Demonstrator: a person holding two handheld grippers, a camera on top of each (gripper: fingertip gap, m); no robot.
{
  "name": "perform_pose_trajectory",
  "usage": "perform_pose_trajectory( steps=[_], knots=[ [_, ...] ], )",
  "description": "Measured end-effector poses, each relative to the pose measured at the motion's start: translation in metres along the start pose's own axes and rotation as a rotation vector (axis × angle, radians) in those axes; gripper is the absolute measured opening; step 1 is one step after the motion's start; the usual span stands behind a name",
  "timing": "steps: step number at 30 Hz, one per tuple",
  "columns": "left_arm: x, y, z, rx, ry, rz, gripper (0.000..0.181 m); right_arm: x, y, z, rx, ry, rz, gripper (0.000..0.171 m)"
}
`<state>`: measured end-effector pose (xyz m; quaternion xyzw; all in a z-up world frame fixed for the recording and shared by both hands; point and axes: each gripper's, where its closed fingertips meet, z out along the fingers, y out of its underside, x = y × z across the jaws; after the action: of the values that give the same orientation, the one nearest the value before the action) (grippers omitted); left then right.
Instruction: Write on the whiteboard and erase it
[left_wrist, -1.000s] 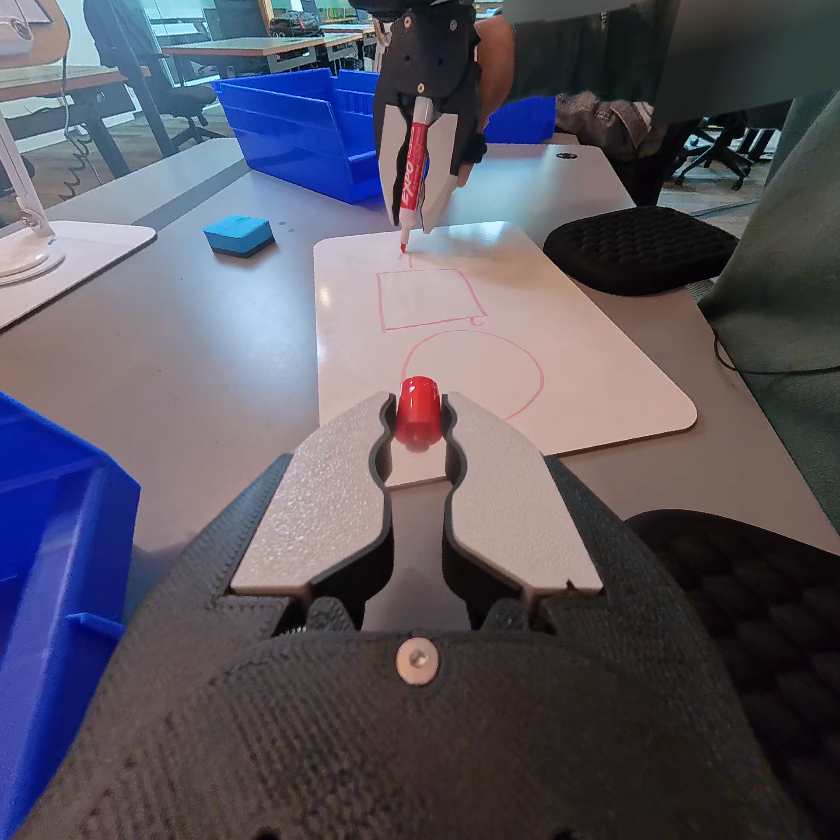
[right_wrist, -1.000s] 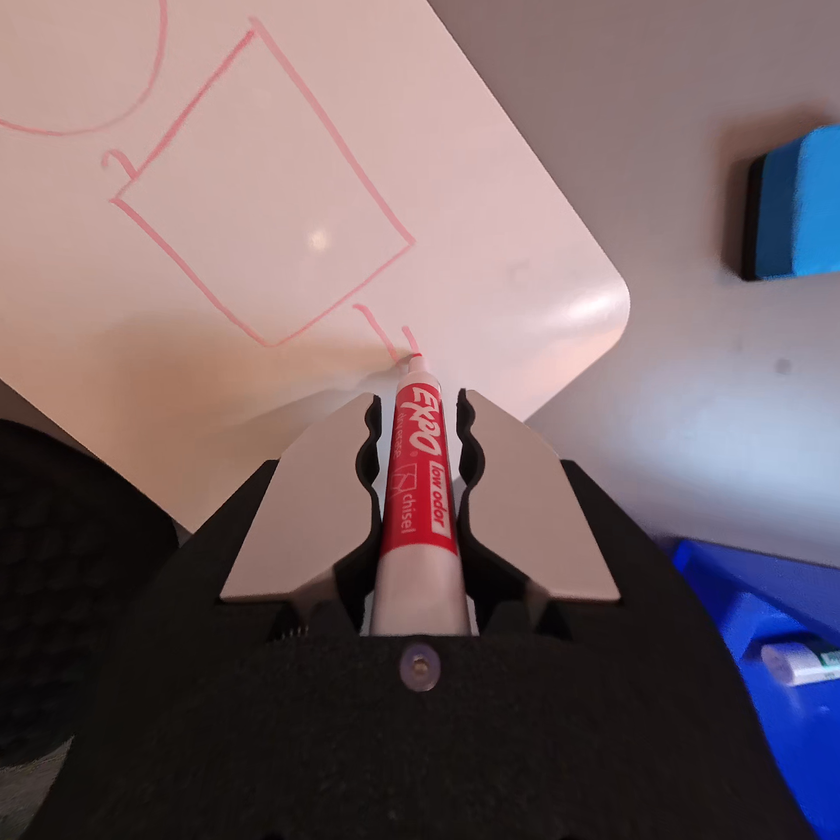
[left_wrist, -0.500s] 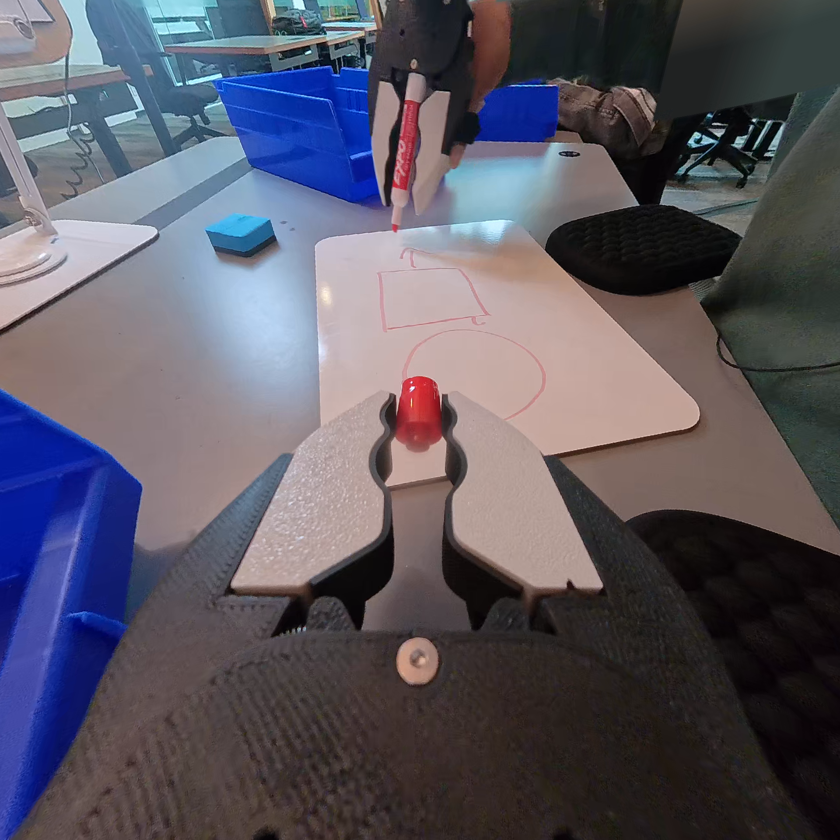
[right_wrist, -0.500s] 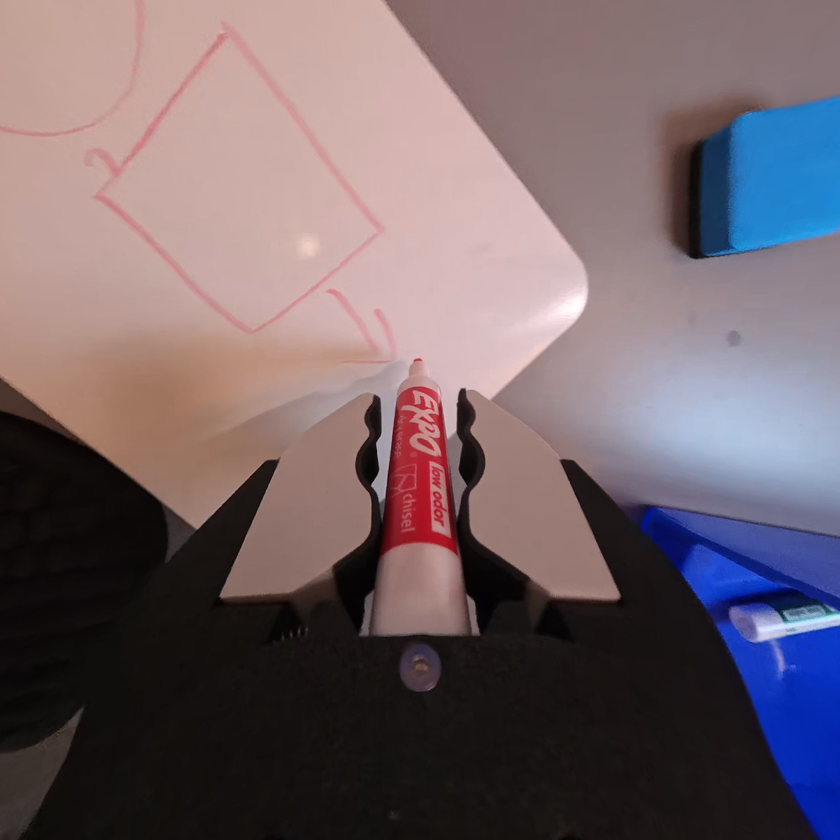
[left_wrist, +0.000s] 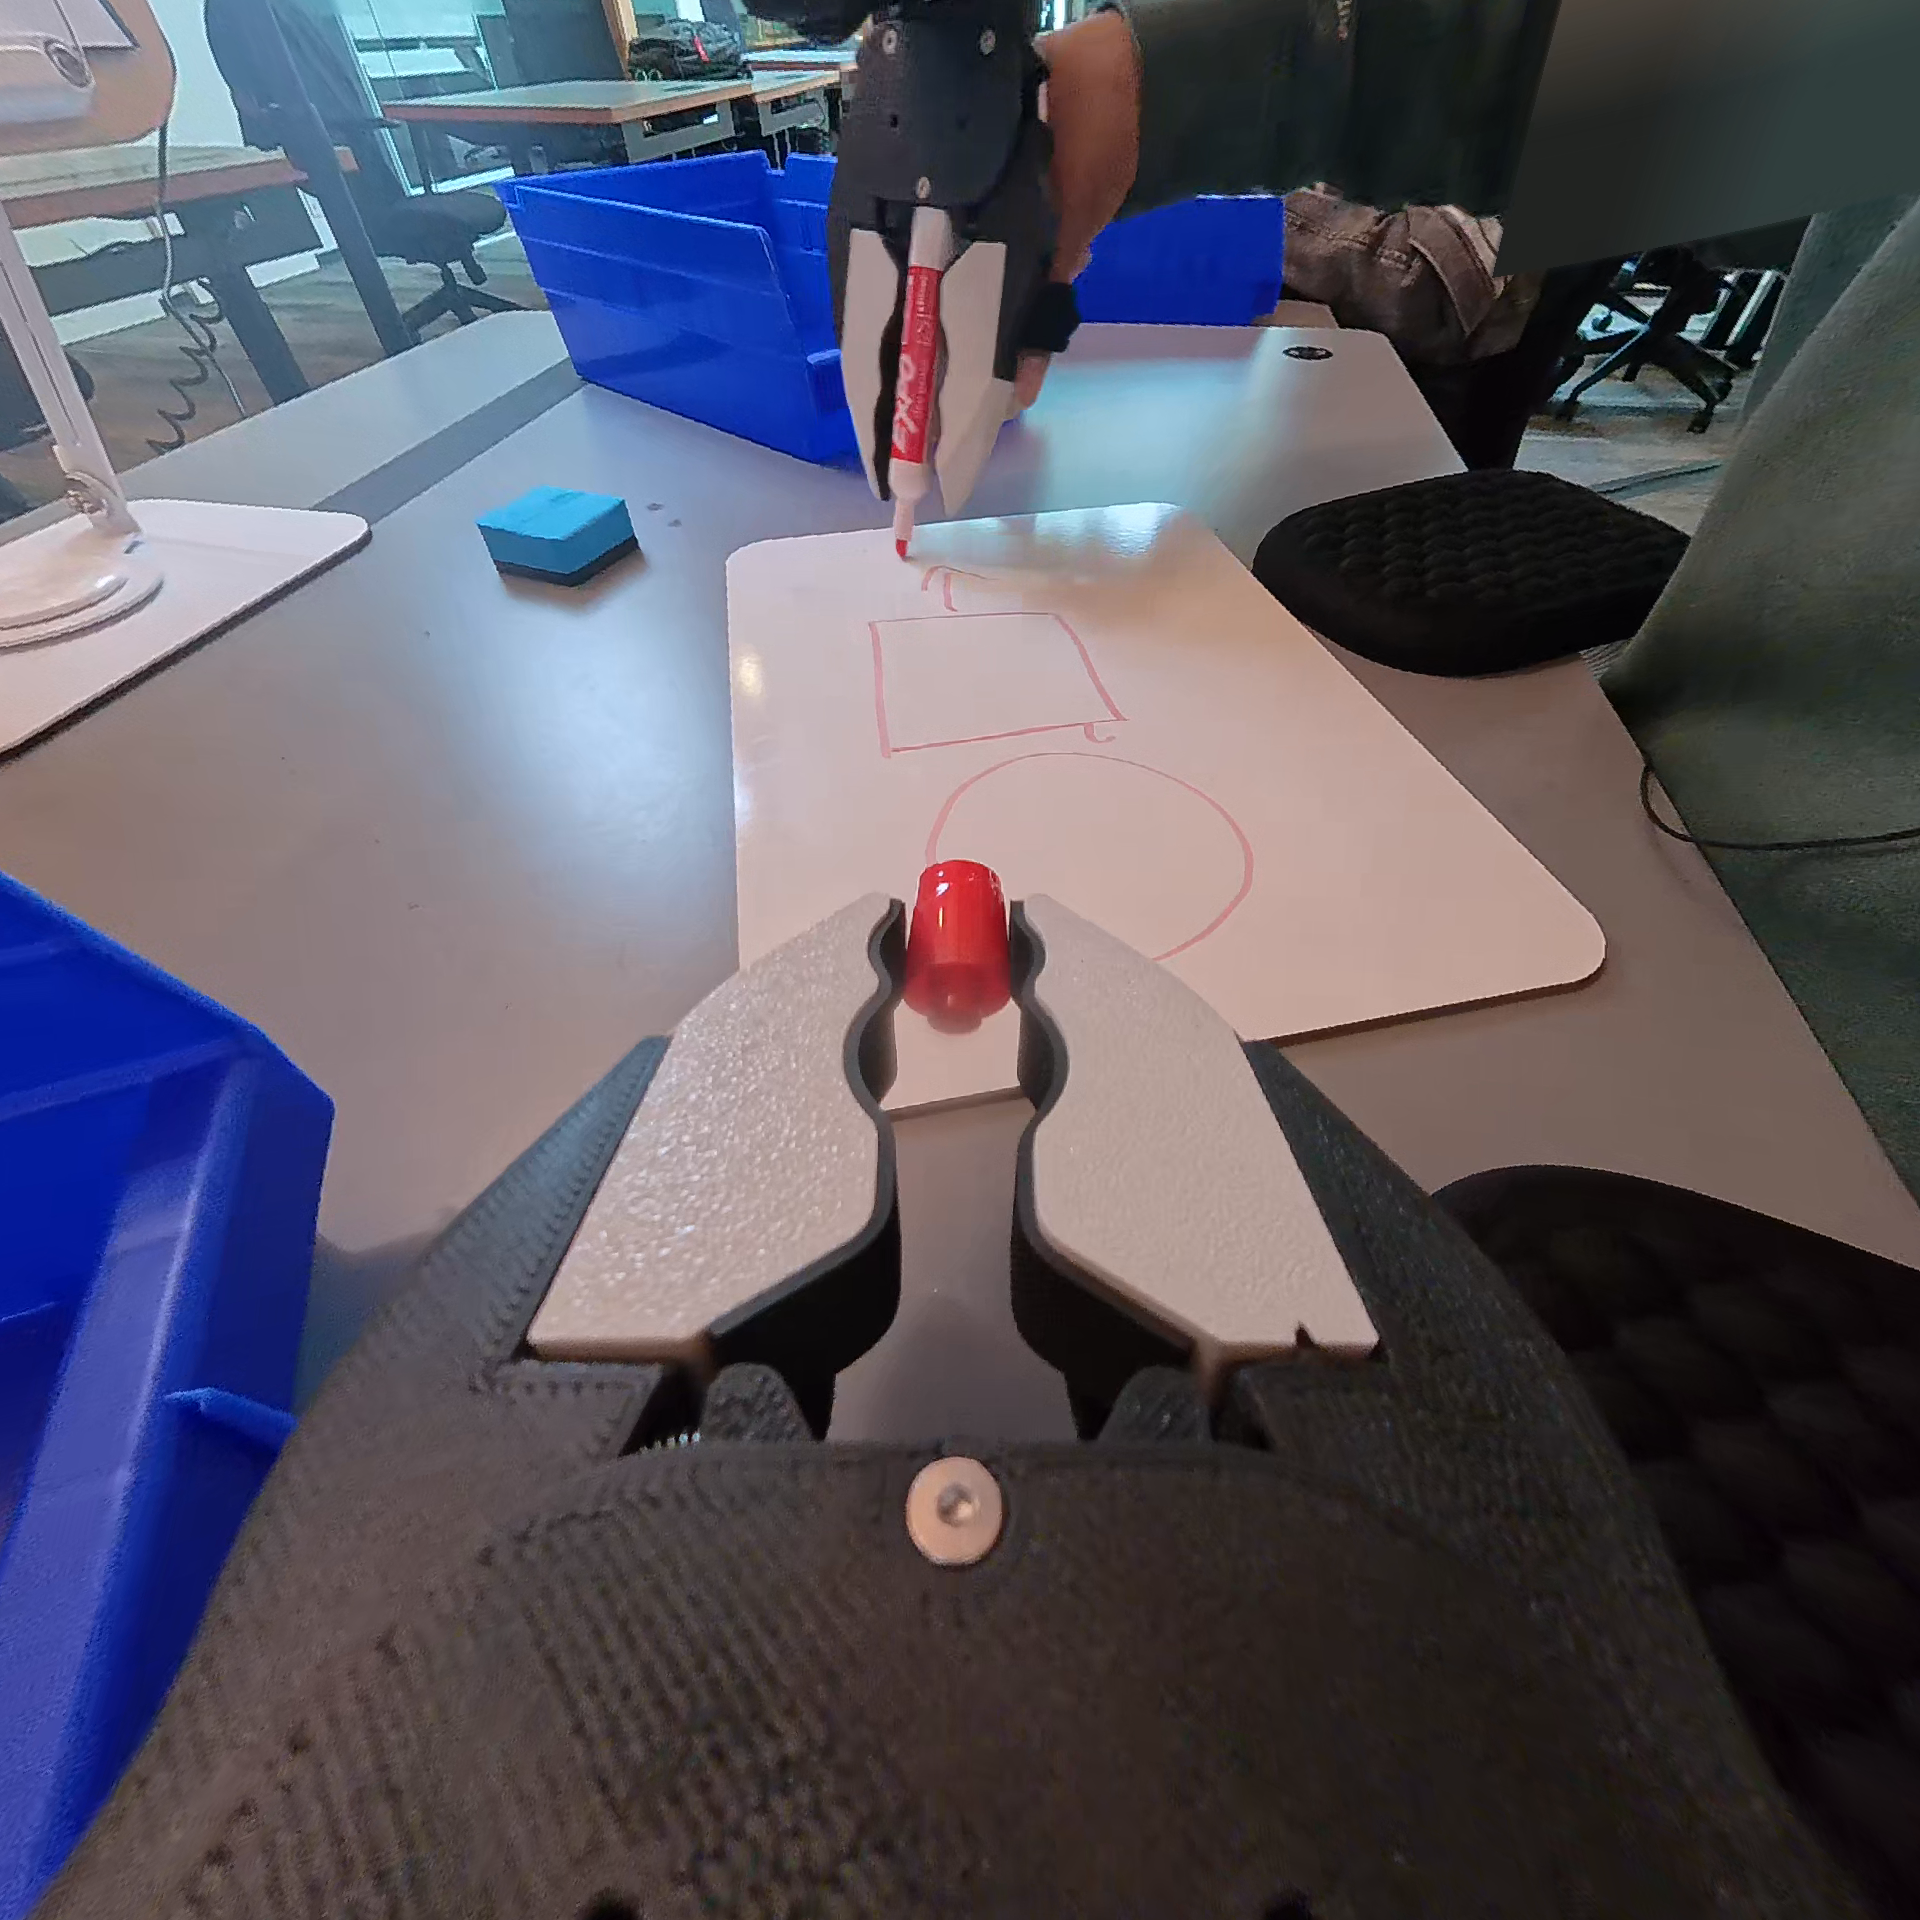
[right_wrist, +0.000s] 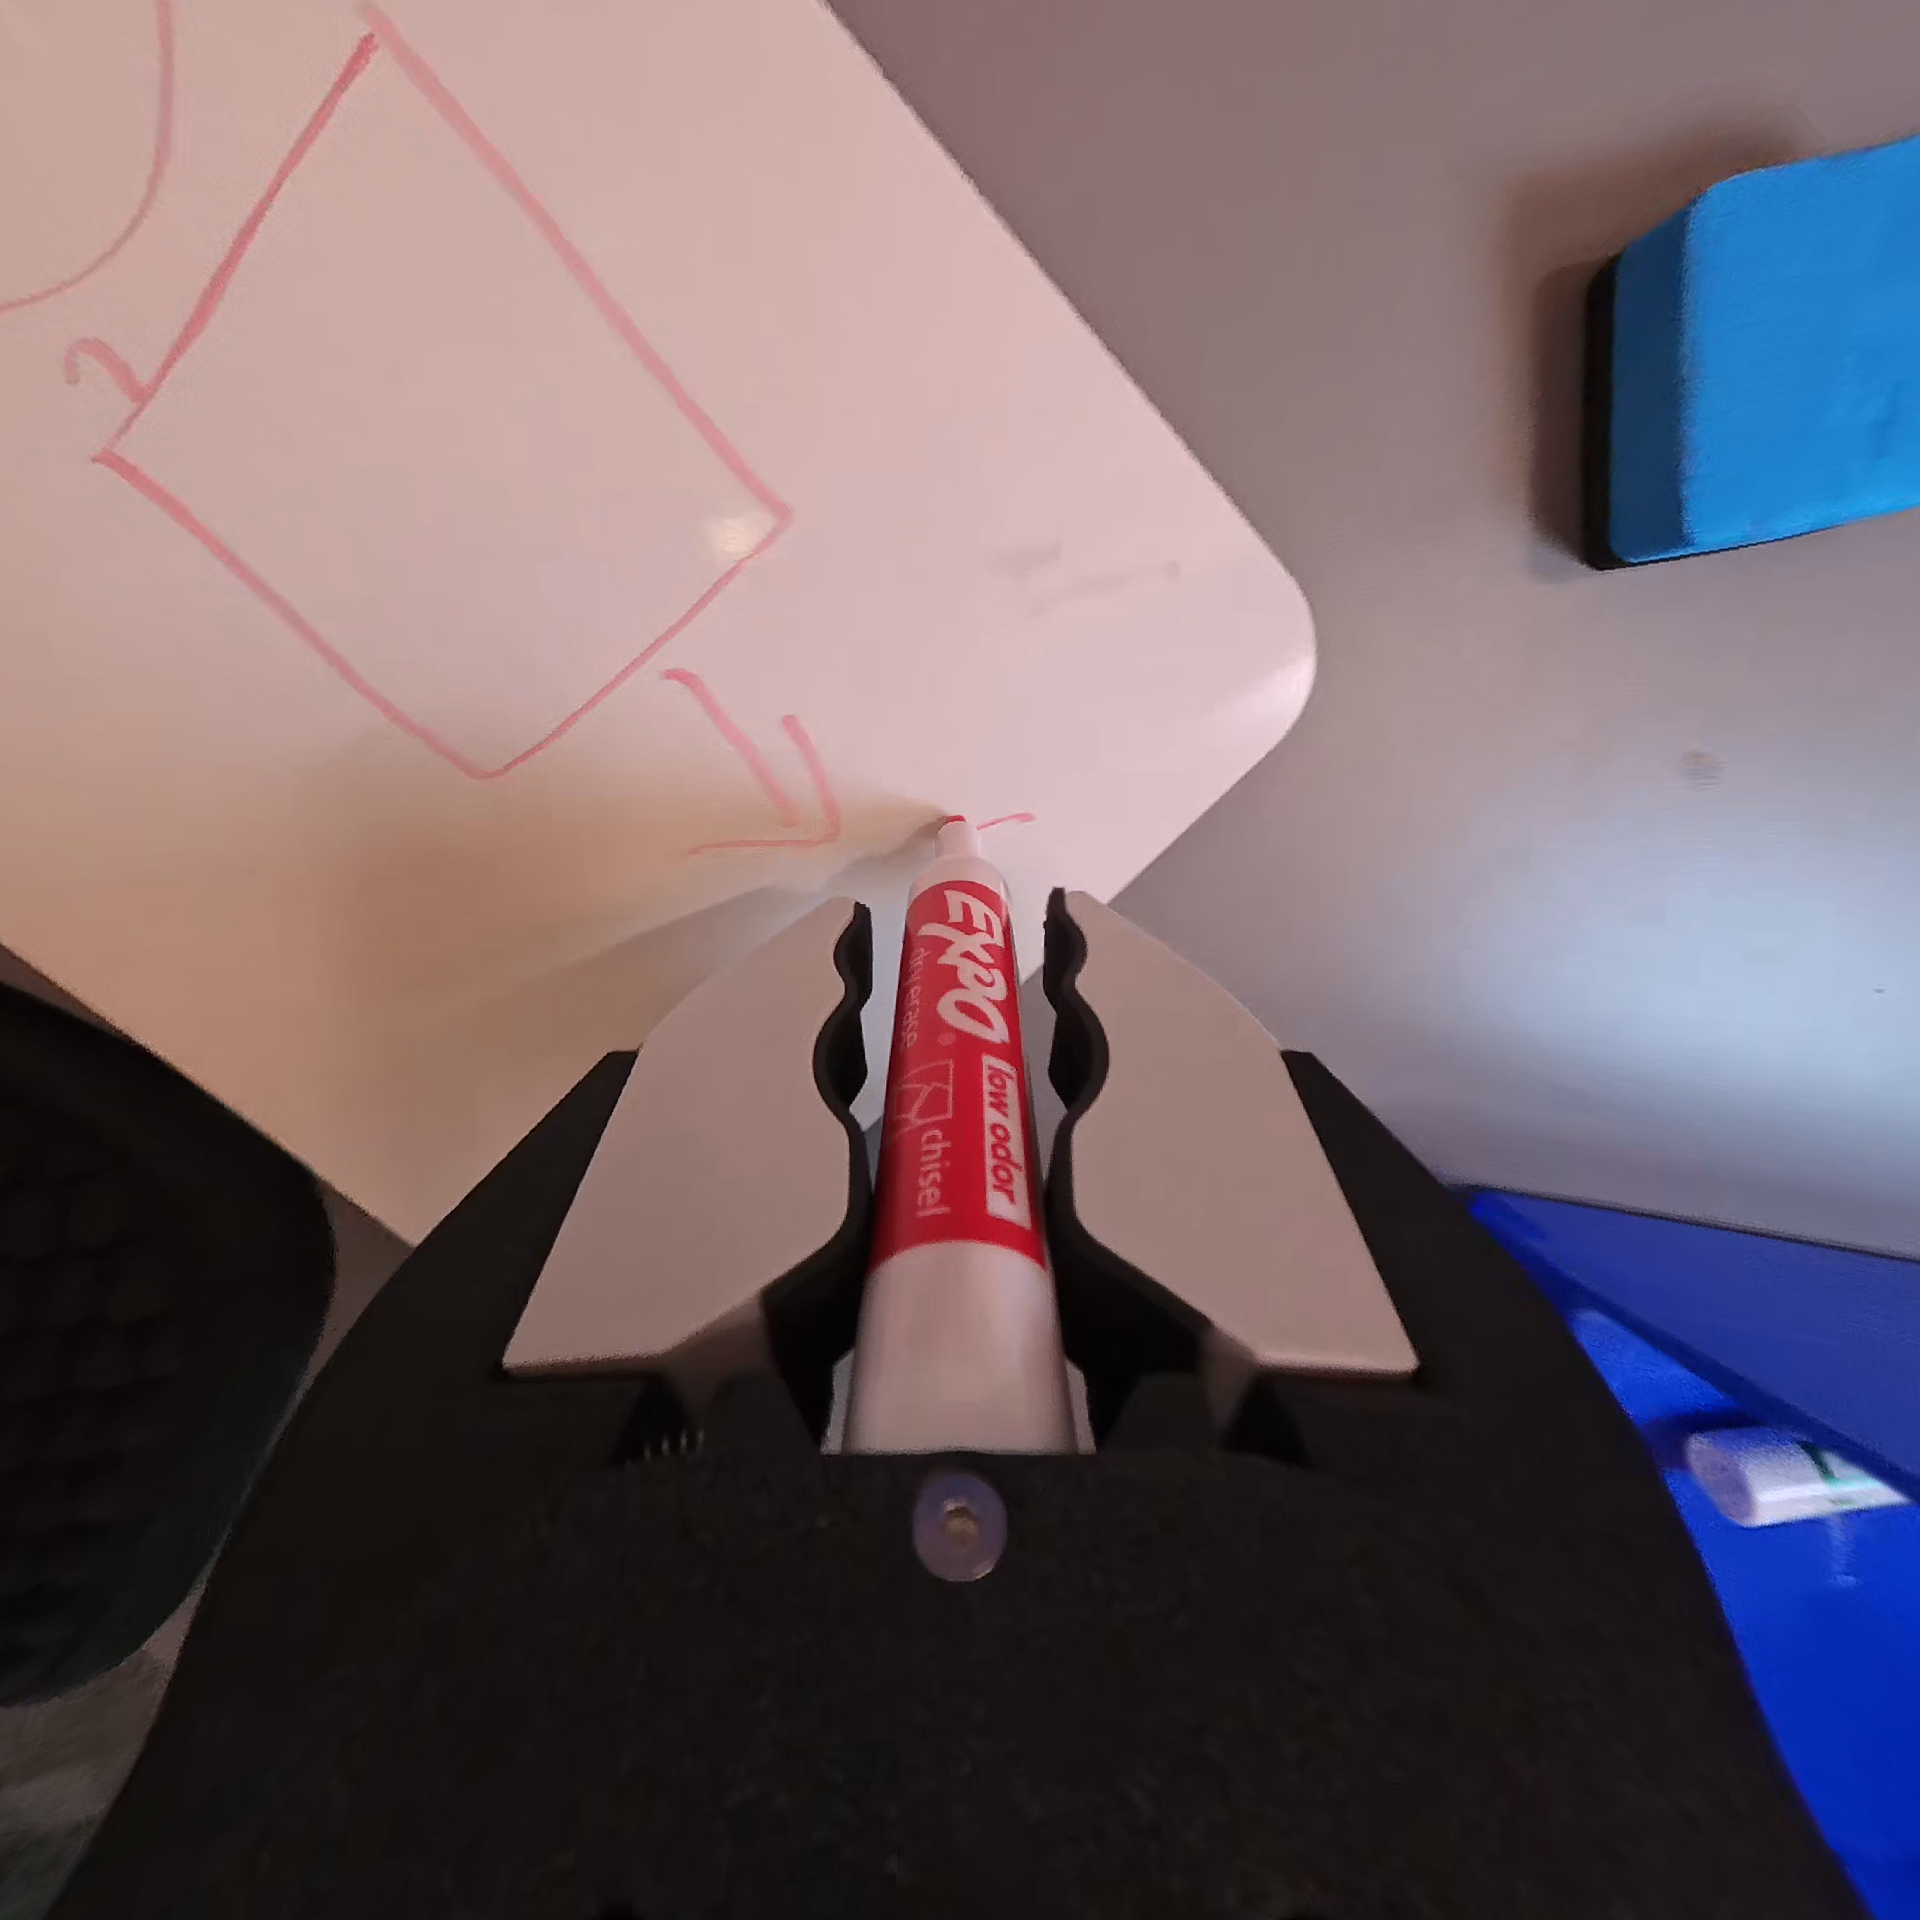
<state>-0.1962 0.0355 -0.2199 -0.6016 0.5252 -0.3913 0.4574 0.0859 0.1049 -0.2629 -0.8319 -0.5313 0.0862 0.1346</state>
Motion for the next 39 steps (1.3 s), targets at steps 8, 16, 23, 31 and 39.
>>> perform_pose_trajectory(
  steps=[8,16,23,31,39],
  knots=[
    [0.0,0.001,0.001,-0.006,0.003,0.005,0.019,-0.059,0.015,-0.005,-0.025,-0.069,-0.053,0.033],
    [-0.001,0.001,0.002,-0.012,-0.004,0.01,0.019,-0.019,0.047,-0.016,-0.068,0.025,0.031,0.033],
    [-0.001,0.001,0.002,-0.01,-0.001,0.01,0.019,-0.007,0.04,-0.013,-0.049,0.045,0.028,0.033],
    [-0.001,0.001,0.002,-0.007,-0.001,0.009,0.019,0.018,-0.009,0.004,0.011,0.051,-0.023,0.033],
    [0.0,-0.001,0.003,0.004,0.007,0.002,0.019,-0.008,-0.02,-0.045,0.309,0.078,0.037,0.033]
  ],
)
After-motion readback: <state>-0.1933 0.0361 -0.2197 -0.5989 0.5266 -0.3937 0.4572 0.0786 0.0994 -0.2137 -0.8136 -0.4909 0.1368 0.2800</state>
